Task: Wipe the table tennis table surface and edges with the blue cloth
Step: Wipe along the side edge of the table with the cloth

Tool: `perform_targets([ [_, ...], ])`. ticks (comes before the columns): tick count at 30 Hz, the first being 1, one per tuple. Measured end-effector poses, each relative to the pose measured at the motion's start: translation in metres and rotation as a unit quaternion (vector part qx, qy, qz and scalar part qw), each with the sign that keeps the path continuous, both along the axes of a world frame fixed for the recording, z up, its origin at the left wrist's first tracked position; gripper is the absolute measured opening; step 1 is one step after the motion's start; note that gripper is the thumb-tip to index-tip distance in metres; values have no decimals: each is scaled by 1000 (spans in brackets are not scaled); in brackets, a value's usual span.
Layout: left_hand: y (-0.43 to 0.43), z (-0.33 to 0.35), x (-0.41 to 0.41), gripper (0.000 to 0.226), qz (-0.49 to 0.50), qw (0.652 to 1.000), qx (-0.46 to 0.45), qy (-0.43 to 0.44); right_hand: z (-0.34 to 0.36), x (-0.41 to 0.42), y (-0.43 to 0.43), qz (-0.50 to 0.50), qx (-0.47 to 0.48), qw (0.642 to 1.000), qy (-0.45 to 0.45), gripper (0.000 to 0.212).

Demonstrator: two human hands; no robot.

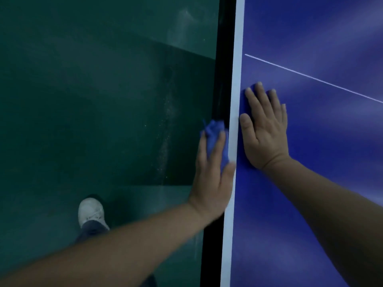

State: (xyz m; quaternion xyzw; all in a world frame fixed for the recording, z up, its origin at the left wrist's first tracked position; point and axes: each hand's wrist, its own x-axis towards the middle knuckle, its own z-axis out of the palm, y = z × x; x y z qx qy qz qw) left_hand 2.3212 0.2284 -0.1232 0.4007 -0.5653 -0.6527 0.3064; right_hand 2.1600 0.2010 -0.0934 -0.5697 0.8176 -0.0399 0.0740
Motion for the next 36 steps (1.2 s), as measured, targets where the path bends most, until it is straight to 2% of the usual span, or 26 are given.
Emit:
perform_targets([
  [2, -64, -6, -33, 59, 32, 999, -10, -2, 1, 0, -2, -2, 3, 1000, -3, 60],
  [5, -138, -1, -66, 58, 68, 997, 40, -5, 5, 5, -2, -1, 10, 1000, -8, 61],
  [7, -130, 3, -64, 59, 75, 997, 27, -7, 7, 6, -2, -2, 13, 1000, -13, 62],
  [10, -50, 3, -25, 60, 44, 999, -14, 15, 9, 7, -2, -6, 9, 1000, -16, 62],
  [13, 14, -1, 10, 59, 2, 1000, 19, 13, 6, 5, -2, 0, 4, 1000, -15, 61],
  [16, -10, -1, -3, 58, -5, 1000, 15, 7, 4, 3, 0, 1, 4, 1000, -12, 60],
  [19, -88, -8, -42, 60, 19, 999, -25, 0, 4, 4, 0, 1, 6, 1000, -15, 60],
  [22, -151, -7, -73, 58, 55, 998, 17, -1, 8, 6, 0, -3, 16, 1000, -17, 61],
  [25, -131, 3, -66, 55, 73, 997, 16, 9, 11, 7, -2, -5, 21, 1000, -20, 61],
  [28, -48, 0, -25, 54, 32, 998, -37, 34, 10, 7, -3, -4, 12, 1000, -25, 59],
  [31, 1, 0, 1, 56, 5, 999, 21, 30, 8, 5, -2, -2, 6, 1000, -28, 58],
  [33, -16, 5, -8, 55, 8, 999, 32, 22, 7, 4, -2, -1, 7, 1000, -28, 58],
  [36, -82, 1, -41, 59, 11, 1000, -26, 7, 7, 4, -2, -4, 15, 1000, -25, 60],
])
